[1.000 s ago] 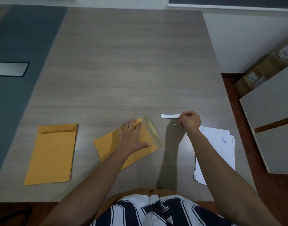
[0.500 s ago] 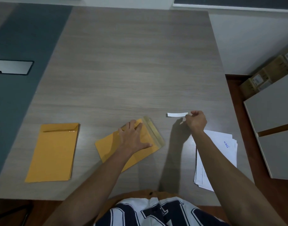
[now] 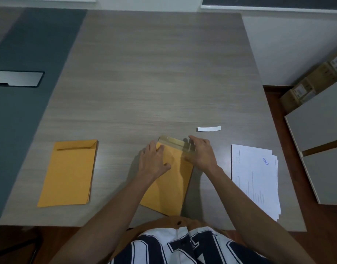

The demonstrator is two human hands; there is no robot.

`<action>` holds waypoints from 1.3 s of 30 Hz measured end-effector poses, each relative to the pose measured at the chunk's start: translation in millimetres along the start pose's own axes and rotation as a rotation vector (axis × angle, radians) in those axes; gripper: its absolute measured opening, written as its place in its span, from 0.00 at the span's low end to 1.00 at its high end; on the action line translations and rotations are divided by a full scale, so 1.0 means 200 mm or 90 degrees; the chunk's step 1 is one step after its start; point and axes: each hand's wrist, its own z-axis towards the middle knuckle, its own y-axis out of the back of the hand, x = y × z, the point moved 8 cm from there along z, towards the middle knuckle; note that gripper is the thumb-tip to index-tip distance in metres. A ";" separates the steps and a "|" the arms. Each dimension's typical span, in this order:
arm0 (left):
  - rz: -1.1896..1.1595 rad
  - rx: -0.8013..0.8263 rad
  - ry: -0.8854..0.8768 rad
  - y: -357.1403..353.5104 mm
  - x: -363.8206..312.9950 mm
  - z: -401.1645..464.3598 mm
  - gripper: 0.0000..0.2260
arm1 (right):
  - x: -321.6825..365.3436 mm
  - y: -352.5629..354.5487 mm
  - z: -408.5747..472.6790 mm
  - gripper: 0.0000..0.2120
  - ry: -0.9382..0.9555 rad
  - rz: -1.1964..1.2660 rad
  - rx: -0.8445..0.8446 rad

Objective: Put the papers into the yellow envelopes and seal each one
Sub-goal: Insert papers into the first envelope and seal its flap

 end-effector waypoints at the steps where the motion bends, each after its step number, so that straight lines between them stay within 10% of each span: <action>1: -0.014 -0.003 -0.001 0.00 0.01 -0.01 0.35 | 0.01 -0.01 0.00 0.39 0.005 -0.006 0.001; 8: -0.046 -0.078 -0.045 0.07 -0.01 -0.03 0.42 | 0.10 -0.02 -0.07 0.30 0.055 -0.056 -0.042; 14: 0.025 -0.032 -0.131 0.03 -0.05 -0.04 0.28 | 0.15 -0.13 -0.19 0.22 0.082 -0.061 -0.019; 39: 0.215 0.080 -0.159 -0.10 0.04 -0.10 0.31 | -0.07 -0.14 -0.40 0.25 0.018 -0.422 0.043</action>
